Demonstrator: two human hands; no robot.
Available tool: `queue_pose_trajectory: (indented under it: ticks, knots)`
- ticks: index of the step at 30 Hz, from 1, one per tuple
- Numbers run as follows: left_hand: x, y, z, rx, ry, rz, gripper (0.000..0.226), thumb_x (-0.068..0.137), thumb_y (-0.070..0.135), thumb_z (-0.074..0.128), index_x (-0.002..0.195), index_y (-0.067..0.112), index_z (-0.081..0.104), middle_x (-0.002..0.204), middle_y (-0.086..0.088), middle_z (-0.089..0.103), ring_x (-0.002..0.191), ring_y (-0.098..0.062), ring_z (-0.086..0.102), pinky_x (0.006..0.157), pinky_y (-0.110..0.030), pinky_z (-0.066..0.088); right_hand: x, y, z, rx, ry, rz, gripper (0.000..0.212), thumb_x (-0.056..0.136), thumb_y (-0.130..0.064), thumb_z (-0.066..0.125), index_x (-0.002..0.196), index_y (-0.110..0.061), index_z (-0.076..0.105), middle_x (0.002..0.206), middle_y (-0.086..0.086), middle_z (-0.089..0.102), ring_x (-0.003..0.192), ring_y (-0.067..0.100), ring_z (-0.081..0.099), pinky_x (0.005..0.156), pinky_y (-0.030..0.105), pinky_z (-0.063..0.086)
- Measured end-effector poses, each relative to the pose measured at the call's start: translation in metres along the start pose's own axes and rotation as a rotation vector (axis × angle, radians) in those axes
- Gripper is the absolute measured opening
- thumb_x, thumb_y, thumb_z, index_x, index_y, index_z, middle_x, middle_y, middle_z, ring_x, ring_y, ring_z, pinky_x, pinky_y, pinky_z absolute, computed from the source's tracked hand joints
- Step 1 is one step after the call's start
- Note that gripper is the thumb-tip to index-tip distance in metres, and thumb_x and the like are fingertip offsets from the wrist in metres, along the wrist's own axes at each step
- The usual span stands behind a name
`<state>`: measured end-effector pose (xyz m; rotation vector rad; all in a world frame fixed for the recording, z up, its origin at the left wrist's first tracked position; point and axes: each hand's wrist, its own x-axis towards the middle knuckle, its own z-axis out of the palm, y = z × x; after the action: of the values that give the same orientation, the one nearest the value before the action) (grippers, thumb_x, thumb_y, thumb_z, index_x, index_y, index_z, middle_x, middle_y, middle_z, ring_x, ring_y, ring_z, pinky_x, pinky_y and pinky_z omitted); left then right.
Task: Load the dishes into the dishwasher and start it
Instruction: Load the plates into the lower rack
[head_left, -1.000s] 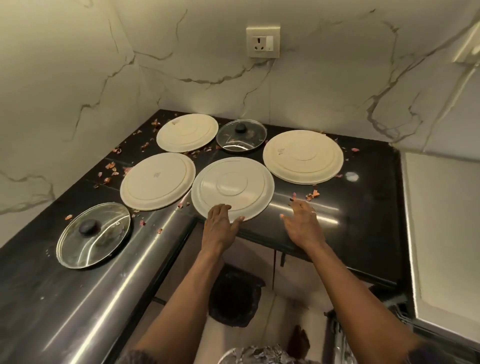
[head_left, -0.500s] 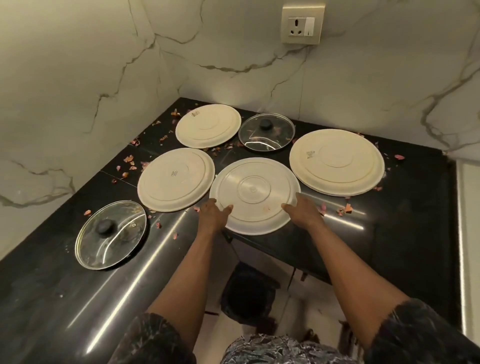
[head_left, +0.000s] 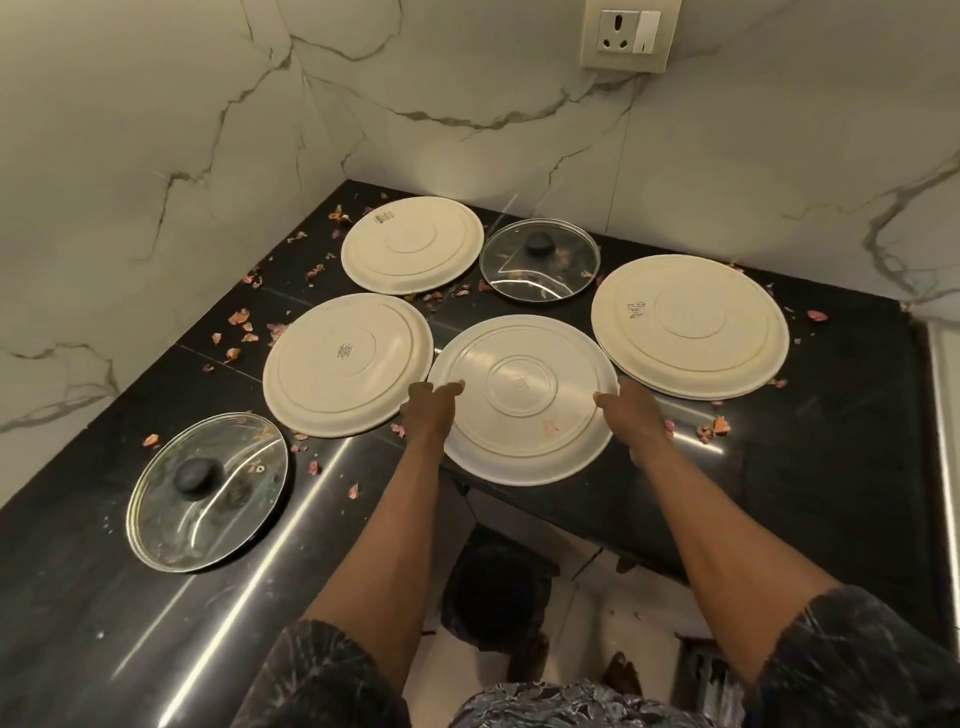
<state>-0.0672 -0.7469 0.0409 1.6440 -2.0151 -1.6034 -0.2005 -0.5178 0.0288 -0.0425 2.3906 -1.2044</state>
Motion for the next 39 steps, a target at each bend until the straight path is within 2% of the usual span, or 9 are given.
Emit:
queue_pose_trajectory:
  ticks: [4, 8, 11, 16, 19, 25, 34, 37, 39]
  knots:
    - [0.007, 0.002, -0.003, -0.144, -0.001, -0.081, 0.081, 0.072, 0.051, 0.07, 0.139, 0.01, 0.051, 0.136, -0.015, 0.054, 0.116, -0.035, 0.057, 0.096, -0.047, 0.048, 0.004, 0.001, 0.001, 0.103, 0.019, 0.024, 0.037, 0.092, -0.021, 0.066, 0.128, -0.01, 0.062, 0.12, 0.006, 0.064, 0.103, 0.026, 0.058, 0.083, 0.033, 0.042]
    - [0.016, -0.004, -0.005, -0.114, -0.011, -0.105, 0.094, 0.058, 0.061, 0.066, 0.136, 0.01, 0.054, 0.135, -0.014, 0.055, 0.116, -0.035, 0.056, 0.099, -0.049, 0.048, 0.011, -0.002, -0.001, 0.275, 0.022, 0.094, 0.034, 0.092, -0.016, 0.068, 0.123, -0.002, 0.064, 0.119, 0.014, 0.067, 0.092, 0.024, 0.06, 0.06, 0.026, 0.041]
    - [0.038, -0.017, -0.003, -0.079, -0.018, -0.118, 0.107, 0.047, 0.065, 0.065, 0.136, 0.006, 0.055, 0.135, -0.017, 0.055, 0.119, -0.036, 0.055, 0.103, -0.053, 0.046, 0.011, 0.0, -0.002, 0.307, -0.005, 0.112, 0.033, 0.092, -0.009, 0.07, 0.124, -0.003, 0.066, 0.111, 0.009, 0.066, 0.08, 0.015, 0.061, 0.056, 0.023, 0.041]
    - [0.027, -0.007, -0.007, 0.0, 0.012, -0.088, 0.092, 0.067, 0.059, 0.068, 0.139, 0.004, 0.051, 0.139, -0.019, 0.051, 0.119, -0.038, 0.055, 0.102, -0.052, 0.047, 0.009, 0.003, 0.005, 0.314, -0.012, 0.128, 0.059, 0.073, -0.011, 0.085, 0.128, -0.012, 0.063, 0.124, 0.013, 0.066, 0.104, 0.031, 0.065, 0.081, 0.036, 0.053]
    - [0.019, -0.002, -0.007, 0.146, 0.029, -0.07, 0.081, 0.084, 0.051, 0.069, 0.142, 0.001, 0.043, 0.143, -0.021, 0.041, 0.122, -0.039, 0.052, 0.1, -0.049, 0.047, 0.003, 0.001, 0.005, 0.371, -0.021, 0.095, 0.063, 0.075, -0.005, 0.084, 0.133, -0.014, 0.059, 0.122, 0.007, 0.067, 0.108, 0.028, 0.065, 0.081, 0.036, 0.051]
    - [0.01, 0.001, -0.004, 0.263, 0.03, 0.018, 0.068, 0.092, 0.047, 0.062, 0.139, 0.002, 0.041, 0.141, -0.018, 0.033, 0.125, -0.039, 0.046, 0.103, -0.048, 0.039, -0.009, -0.001, 0.004, 0.481, 0.021, 0.032, 0.064, 0.08, -0.003, 0.081, 0.137, -0.016, 0.056, 0.121, 0.002, 0.067, 0.106, 0.022, 0.065, 0.068, 0.026, 0.051]
    - [0.018, 0.015, 0.009, 0.112, 0.085, -0.079, 0.088, 0.087, 0.057, 0.063, 0.148, 0.001, 0.034, 0.149, -0.019, 0.043, 0.136, -0.039, 0.042, 0.113, -0.053, 0.028, -0.021, 0.005, -0.01, 0.658, 0.092, -0.002, 0.068, 0.074, -0.004, 0.083, 0.135, -0.022, 0.059, 0.123, 0.0, 0.069, 0.114, 0.024, 0.065, 0.096, 0.051, 0.056]
    - [0.02, 0.016, 0.029, -0.137, 0.022, -0.037, 0.094, 0.083, 0.054, 0.068, 0.152, 0.003, 0.027, 0.144, -0.016, 0.05, 0.126, -0.035, 0.054, 0.108, -0.048, 0.042, -0.028, 0.021, -0.025, 0.639, 0.158, 0.0, 0.073, 0.064, -0.022, 0.086, 0.132, -0.027, 0.06, 0.123, -0.003, 0.07, 0.114, 0.023, 0.066, 0.096, 0.052, 0.056]
    - [0.014, 0.02, 0.044, -0.179, -0.003, -0.032, 0.097, 0.078, 0.061, 0.069, 0.149, 0.005, 0.034, 0.141, -0.013, 0.055, 0.118, -0.031, 0.06, 0.102, -0.045, 0.048, -0.039, 0.029, -0.036, 0.599, 0.222, -0.001, 0.07, 0.067, -0.024, 0.084, 0.132, -0.026, 0.059, 0.122, -0.003, 0.069, 0.112, 0.021, 0.066, 0.096, 0.05, 0.056]
